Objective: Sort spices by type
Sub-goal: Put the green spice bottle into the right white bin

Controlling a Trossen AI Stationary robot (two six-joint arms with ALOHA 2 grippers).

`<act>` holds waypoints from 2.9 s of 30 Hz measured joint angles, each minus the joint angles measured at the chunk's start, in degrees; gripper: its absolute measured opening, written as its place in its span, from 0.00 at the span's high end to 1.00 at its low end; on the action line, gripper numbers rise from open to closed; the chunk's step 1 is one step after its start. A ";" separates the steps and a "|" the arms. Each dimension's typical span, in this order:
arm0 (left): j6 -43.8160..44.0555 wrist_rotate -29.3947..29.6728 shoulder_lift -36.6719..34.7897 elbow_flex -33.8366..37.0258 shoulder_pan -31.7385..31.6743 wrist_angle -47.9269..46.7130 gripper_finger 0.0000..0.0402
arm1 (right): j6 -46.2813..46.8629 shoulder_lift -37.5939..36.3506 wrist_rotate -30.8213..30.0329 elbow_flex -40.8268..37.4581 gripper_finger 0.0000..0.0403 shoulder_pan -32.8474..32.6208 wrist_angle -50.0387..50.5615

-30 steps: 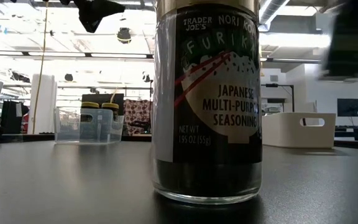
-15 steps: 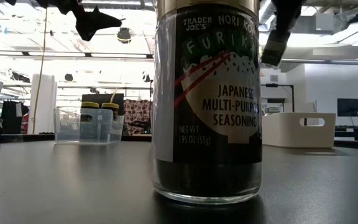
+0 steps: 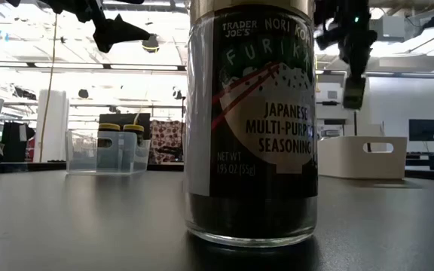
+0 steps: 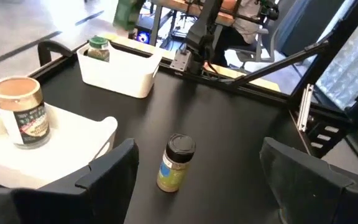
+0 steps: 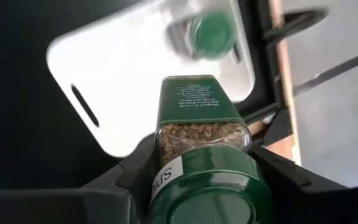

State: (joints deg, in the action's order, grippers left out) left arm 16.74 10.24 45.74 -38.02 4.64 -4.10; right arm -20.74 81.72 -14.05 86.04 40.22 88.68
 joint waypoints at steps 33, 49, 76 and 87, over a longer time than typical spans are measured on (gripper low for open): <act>-8.92 5.29 -1.15 0.00 -8.90 -0.27 0.20 | -11.48 2.00 -0.94 -23.50 0.44 5.88 -27.90; -6.43 5.29 -1.18 0.00 -8.87 0.84 0.20 | -19.27 2.20 -0.89 -25.85 0.44 10.84 -31.80; -4.91 5.31 -1.18 0.00 -8.87 0.97 0.20 | -20.25 6.00 0.42 -25.88 0.42 11.56 -32.61; -4.03 5.31 -1.18 0.00 -8.87 0.92 0.20 | -19.24 5.98 0.46 -25.88 0.38 11.57 -35.55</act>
State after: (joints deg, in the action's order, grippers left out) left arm 12.71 15.55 44.56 -38.02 -4.23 -3.18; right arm -39.98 87.70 -13.58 60.16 51.79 53.14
